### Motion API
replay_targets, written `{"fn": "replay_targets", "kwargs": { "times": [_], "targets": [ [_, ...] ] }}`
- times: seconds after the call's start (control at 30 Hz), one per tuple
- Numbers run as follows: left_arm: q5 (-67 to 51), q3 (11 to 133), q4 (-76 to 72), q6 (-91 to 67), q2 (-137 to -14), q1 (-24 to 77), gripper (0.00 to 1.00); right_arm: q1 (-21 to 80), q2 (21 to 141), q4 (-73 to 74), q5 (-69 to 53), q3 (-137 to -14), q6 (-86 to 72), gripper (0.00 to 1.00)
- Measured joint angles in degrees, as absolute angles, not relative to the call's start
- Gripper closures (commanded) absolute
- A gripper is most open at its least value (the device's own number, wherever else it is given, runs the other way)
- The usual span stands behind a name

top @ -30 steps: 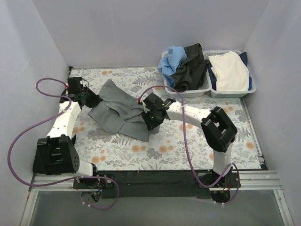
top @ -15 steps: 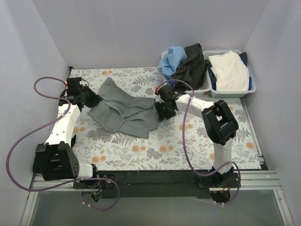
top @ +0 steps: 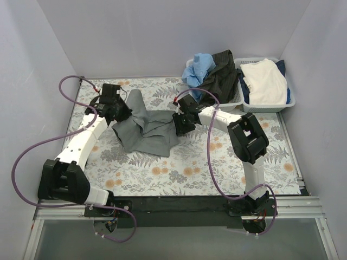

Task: Fold and stack the long sleeve shirts
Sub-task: Fold the shirt

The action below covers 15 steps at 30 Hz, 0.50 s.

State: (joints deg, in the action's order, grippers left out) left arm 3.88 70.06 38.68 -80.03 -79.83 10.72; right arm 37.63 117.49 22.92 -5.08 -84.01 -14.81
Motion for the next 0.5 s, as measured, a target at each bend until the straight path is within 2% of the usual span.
{"fn": "replay_targets", "kwargs": {
  "times": [0.17,0.33,0.43,0.5],
  "targets": [
    [12.56,78.81,43.0,-82.17,-85.17,18.09,0.97,38.44,117.49,22.92,-5.96,-84.01,-14.98,0.52],
    [18.68,85.93,44.53,-83.31,-92.75,25.15,0.82,39.44,117.47,22.85,-7.38,-83.83,-15.55,0.52],
    [21.69,87.68,44.62,-83.64,-98.04,30.74,0.83,39.59,117.32,22.59,-7.97,-83.46,-16.38,0.51],
    [23.03,88.16,44.95,-84.01,-101.78,34.28,0.8,39.64,116.68,22.35,-8.23,-82.56,-16.8,0.51]
  ]
}}
